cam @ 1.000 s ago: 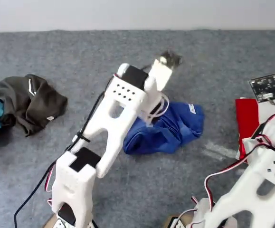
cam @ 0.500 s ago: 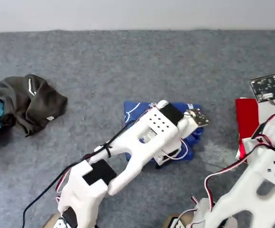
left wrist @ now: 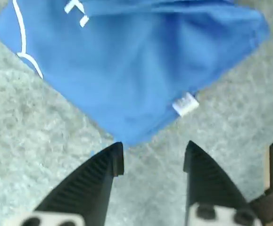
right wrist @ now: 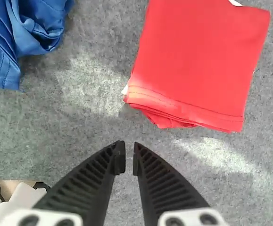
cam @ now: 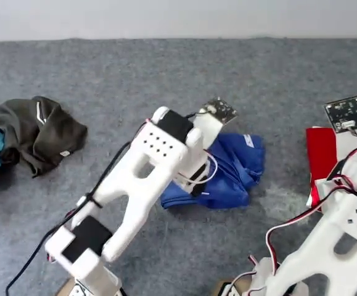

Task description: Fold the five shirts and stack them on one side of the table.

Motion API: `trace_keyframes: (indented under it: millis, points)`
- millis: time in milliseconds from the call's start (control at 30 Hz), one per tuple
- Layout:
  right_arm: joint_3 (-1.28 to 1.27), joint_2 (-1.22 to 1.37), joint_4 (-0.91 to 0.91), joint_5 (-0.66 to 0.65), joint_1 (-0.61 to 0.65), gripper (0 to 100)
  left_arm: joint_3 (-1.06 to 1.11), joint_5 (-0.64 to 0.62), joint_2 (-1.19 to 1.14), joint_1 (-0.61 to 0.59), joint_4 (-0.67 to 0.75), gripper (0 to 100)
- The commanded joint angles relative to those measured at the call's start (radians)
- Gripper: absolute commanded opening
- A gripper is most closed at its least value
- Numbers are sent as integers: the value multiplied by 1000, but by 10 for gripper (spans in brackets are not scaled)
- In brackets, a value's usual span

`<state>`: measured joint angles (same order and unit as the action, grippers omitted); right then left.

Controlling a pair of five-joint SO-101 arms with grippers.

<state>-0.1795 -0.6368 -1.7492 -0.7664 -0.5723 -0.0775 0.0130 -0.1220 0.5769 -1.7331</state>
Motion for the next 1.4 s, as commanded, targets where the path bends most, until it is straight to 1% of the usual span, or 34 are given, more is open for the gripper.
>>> trace_keyframes:
  millis: [0,33,133,233,300,467,567,667,833,900,1033,1133,1233,1367]
  points:
    - [6,-18,-24,12,-5,43,28,29,104,-23,-21,216]
    - [6,-13,-21,20,1,43,31,31,127,-46,-21,207]
    - [5,-7,-16,101,71,43,35,37,204,-129,-21,139]
    - [5,22,-16,163,180,43,41,37,256,-232,-21,45]
    - [5,71,-16,215,257,43,71,40,292,-307,-21,11]
    - [14,246,-4,311,438,43,213,97,430,-514,-21,14]
    - [17,321,45,344,529,43,280,123,577,-654,-21,14]
    - [37,378,107,388,604,56,332,123,718,-787,-18,14]
    - [40,486,219,411,745,226,421,123,845,-964,-18,14]
    - [40,536,285,411,796,240,440,123,859,-1031,-18,14]
    - [40,648,423,411,875,224,469,124,859,-1145,2,14]
    - [40,728,506,411,912,224,507,124,859,-1211,29,14]
    - [41,780,564,411,923,224,544,124,859,-1254,31,14]
    - [100,812,576,411,923,224,584,124,864,-1298,31,14]
